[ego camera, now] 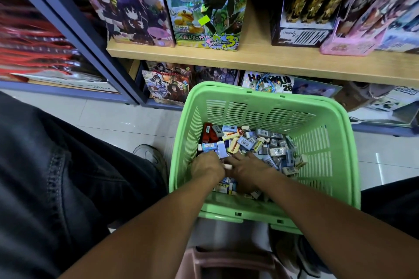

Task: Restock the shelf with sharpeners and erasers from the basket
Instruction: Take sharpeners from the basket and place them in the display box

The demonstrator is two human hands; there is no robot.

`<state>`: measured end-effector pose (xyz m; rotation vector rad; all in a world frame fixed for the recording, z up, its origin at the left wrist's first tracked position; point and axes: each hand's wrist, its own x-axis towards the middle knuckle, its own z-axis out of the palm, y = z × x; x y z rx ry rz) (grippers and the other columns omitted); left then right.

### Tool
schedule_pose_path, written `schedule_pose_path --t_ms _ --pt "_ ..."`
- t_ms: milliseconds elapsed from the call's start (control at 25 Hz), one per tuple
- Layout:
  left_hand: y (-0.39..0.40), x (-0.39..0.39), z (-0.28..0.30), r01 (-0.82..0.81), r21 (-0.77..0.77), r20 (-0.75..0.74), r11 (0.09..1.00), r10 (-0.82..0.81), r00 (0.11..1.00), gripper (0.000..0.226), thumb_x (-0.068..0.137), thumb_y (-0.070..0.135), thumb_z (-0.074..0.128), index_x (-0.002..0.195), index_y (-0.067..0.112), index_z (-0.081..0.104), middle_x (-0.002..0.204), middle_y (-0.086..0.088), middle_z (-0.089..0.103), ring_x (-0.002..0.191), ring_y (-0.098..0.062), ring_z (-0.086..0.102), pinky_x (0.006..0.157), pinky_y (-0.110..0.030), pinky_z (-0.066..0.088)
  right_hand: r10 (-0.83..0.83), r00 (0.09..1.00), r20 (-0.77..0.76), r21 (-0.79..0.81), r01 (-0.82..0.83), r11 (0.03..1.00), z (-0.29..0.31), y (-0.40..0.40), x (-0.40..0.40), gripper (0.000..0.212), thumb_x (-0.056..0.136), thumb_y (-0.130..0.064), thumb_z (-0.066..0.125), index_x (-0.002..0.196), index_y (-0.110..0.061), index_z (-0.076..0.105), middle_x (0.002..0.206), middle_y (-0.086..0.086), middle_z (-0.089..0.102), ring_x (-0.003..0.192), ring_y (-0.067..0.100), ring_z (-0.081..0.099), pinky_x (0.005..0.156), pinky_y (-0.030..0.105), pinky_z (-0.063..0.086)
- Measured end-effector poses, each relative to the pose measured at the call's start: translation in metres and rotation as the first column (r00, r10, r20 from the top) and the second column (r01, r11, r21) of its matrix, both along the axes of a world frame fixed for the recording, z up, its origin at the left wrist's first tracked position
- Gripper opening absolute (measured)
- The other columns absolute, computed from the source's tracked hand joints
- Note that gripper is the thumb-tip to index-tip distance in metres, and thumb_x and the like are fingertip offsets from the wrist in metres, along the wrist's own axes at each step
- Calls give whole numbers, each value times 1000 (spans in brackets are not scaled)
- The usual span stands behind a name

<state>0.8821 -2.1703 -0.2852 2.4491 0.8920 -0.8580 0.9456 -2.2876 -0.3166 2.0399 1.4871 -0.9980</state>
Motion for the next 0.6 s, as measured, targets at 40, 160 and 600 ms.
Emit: schedule_pose_path --t_ms 40,160,600 --pt "0 -1 -3 18 10 -6 1000 -18 1000 32 91 19 64 121 7 60 125 -13 64 115 -29 62 88 -34 51 12 999 36 -30 -11 999 0 0 0 72 87 -47 61 150 -44 26 158 7 18 143 30 20 113 58 24" --pt "2 -7 -6 87 20 -33 996 -87 996 32 89 12 64 121 7 62 126 -11 63 116 -28 62 91 -35 51 -25 998 66 -14 26 1000 6 0 -2 51 90 -48 56 139 -40 46 149 6 29 137 27 31 109 56 27" --pt "-4 -4 0 -229 -406 -177 885 170 969 35 85 7 63 118 5 51 111 -15 64 99 -28 66 70 -34 54 -535 812 232 255 480 839 34 -55 54 31 84 -14 62 115 -17 63 115 4 61 109 23 60 100 40 48"
